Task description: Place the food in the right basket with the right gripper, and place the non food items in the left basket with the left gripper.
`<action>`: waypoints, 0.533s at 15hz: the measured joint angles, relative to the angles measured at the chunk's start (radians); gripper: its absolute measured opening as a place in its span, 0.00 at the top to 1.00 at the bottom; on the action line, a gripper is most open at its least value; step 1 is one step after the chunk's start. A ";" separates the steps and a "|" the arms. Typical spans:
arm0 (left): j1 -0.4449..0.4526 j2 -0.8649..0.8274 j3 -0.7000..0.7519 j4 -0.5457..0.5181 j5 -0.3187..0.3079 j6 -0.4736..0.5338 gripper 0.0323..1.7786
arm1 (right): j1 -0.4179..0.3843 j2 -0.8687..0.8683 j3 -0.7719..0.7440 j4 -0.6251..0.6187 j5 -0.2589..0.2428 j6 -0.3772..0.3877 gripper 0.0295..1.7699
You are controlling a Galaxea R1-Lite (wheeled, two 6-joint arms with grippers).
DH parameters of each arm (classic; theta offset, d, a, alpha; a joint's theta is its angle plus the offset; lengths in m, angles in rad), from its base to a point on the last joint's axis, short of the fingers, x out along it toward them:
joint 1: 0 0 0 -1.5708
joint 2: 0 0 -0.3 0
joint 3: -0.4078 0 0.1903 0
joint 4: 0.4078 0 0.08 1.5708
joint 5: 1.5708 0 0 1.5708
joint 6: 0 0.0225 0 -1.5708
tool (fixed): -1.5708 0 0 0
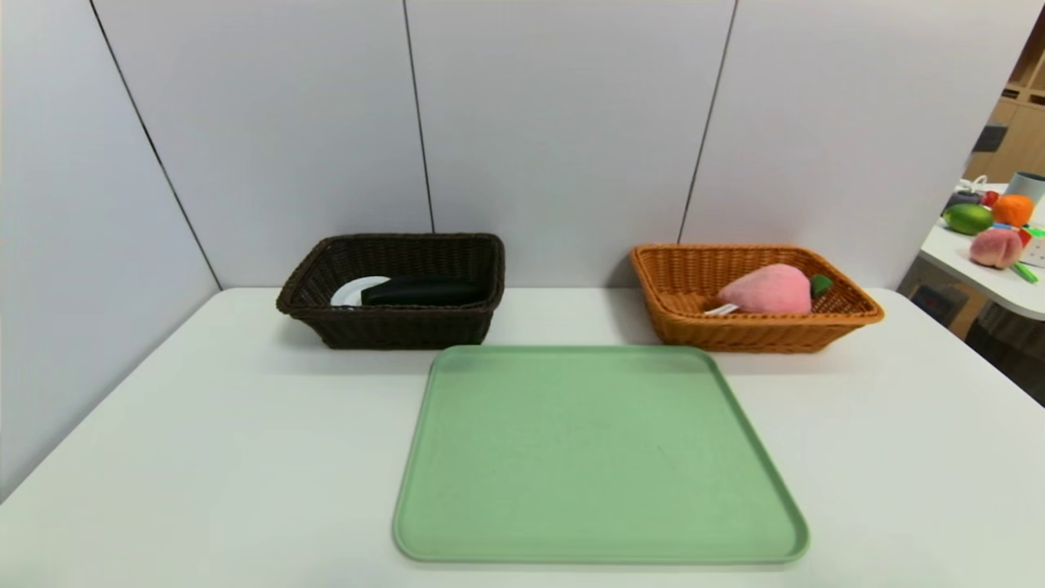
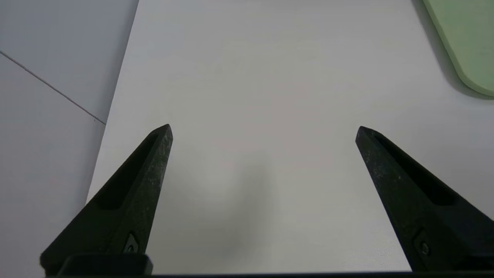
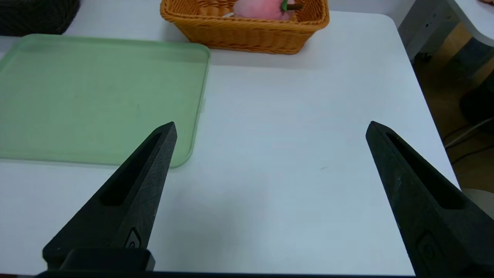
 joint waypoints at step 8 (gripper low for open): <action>-0.002 -0.127 0.090 -0.003 -0.042 0.001 0.05 | -0.013 -0.185 0.147 0.004 0.011 0.000 0.04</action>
